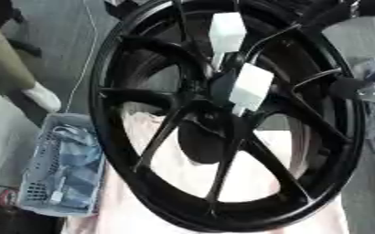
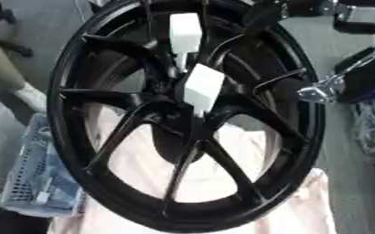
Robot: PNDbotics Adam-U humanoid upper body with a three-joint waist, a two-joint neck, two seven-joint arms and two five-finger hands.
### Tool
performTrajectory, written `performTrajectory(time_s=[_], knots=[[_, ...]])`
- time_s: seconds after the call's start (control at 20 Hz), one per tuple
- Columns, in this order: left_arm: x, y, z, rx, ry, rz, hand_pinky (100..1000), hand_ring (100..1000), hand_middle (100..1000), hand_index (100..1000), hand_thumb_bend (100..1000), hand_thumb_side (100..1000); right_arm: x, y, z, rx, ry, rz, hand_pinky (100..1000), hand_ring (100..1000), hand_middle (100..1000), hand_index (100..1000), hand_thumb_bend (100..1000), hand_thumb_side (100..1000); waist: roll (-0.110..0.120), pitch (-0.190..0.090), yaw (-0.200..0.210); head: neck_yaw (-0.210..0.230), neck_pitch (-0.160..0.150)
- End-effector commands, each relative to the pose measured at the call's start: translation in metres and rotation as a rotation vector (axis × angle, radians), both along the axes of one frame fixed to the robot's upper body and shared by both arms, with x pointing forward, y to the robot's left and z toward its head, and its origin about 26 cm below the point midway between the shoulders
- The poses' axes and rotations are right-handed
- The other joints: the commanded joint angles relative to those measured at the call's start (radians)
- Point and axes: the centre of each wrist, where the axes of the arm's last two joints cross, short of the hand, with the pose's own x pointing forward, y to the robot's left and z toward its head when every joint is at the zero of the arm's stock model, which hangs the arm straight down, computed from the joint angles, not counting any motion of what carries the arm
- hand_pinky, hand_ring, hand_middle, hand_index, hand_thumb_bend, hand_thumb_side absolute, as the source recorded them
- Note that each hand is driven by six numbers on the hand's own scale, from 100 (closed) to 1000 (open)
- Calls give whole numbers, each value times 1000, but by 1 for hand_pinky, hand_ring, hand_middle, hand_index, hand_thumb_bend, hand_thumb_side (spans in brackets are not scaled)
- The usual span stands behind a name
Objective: Pull the pin out of the wheel hub.
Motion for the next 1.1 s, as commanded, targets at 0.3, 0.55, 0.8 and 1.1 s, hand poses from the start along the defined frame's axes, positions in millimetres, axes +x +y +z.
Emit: performTrajectory(time_s=[0.3,0.55,0.8,1.1], knots=[[-3,4,12,-1,-41,10,725,654,521,696,100,694,-4,19,15,-62,4,53,806,878,840,867,438,211,-8,-21,22,-21,-5],[-3,5,16,-10,-56,18,725,653,520,695,100,695,-2,25,13,-99,20,63,813,887,849,871,458,139,-19,-7,43,-31,-15],[-2,6,18,-15,-64,22,724,653,518,695,100,697,-1,28,10,-133,29,68,820,894,856,871,439,100,-29,7,59,-37,-22],[-2,6,19,-16,-72,28,724,652,516,694,100,700,0,28,6,-162,34,66,821,893,856,869,425,100,-44,26,80,-47,-34]])
